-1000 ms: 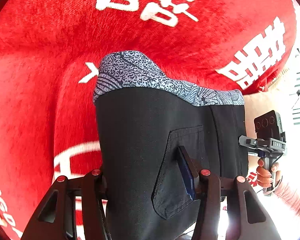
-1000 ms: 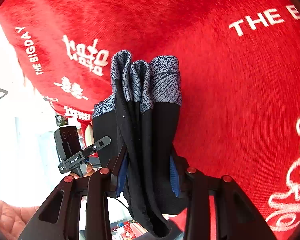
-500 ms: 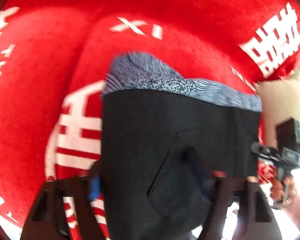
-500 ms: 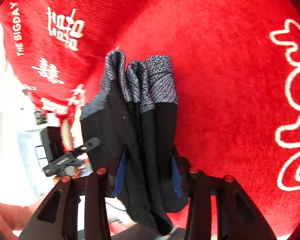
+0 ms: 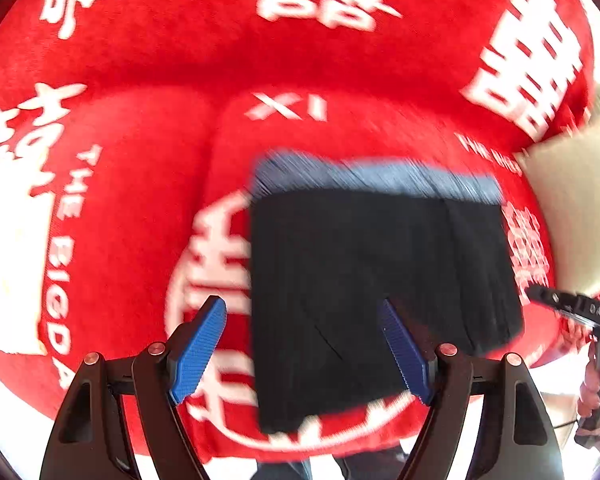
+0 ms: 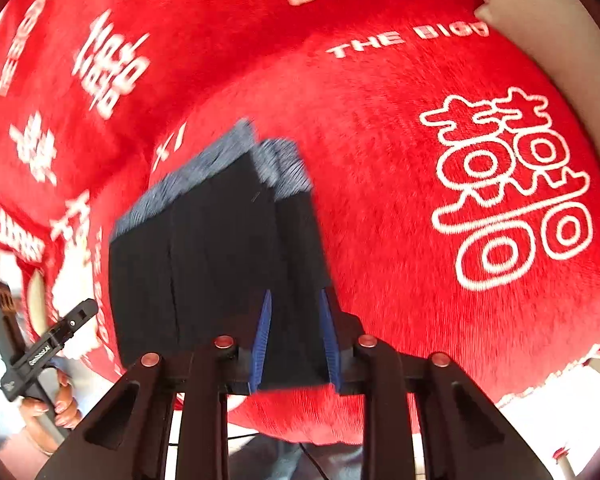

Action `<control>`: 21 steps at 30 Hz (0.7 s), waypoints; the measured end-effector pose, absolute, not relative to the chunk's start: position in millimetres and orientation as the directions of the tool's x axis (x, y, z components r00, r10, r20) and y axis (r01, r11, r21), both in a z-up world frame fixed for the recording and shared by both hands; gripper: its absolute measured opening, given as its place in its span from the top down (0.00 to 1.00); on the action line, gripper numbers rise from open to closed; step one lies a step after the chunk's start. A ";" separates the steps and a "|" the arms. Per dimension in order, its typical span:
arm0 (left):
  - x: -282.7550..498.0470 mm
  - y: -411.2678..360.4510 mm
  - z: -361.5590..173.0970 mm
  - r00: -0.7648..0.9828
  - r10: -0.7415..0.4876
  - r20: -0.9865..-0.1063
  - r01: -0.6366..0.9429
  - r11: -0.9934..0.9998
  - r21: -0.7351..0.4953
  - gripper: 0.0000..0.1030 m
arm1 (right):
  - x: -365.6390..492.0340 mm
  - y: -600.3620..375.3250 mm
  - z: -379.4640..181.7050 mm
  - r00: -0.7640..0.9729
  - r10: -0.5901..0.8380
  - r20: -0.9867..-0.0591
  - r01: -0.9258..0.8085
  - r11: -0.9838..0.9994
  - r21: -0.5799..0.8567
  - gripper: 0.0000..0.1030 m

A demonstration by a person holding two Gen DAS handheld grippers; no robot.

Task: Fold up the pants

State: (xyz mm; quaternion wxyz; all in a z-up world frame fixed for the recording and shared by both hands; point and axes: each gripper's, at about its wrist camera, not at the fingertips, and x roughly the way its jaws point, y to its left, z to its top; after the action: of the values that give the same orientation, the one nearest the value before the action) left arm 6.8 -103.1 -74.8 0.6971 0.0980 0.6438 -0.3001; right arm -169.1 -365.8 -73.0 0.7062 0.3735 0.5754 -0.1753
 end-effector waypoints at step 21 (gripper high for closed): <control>-55.4 -103.2 -82.4 0.003 -0.128 -0.992 0.661 0.744 -0.094 0.22 | -184.4 -289.9 -83.4 0.080 0.103 -0.991 0.642 0.755 0.130 0.70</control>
State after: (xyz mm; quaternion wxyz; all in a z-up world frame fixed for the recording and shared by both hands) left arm -55.4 -103.2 -82.4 0.6773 0.2072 0.6430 -0.2913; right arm -184.4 -289.9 -83.4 0.6763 0.2875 0.6482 -0.1994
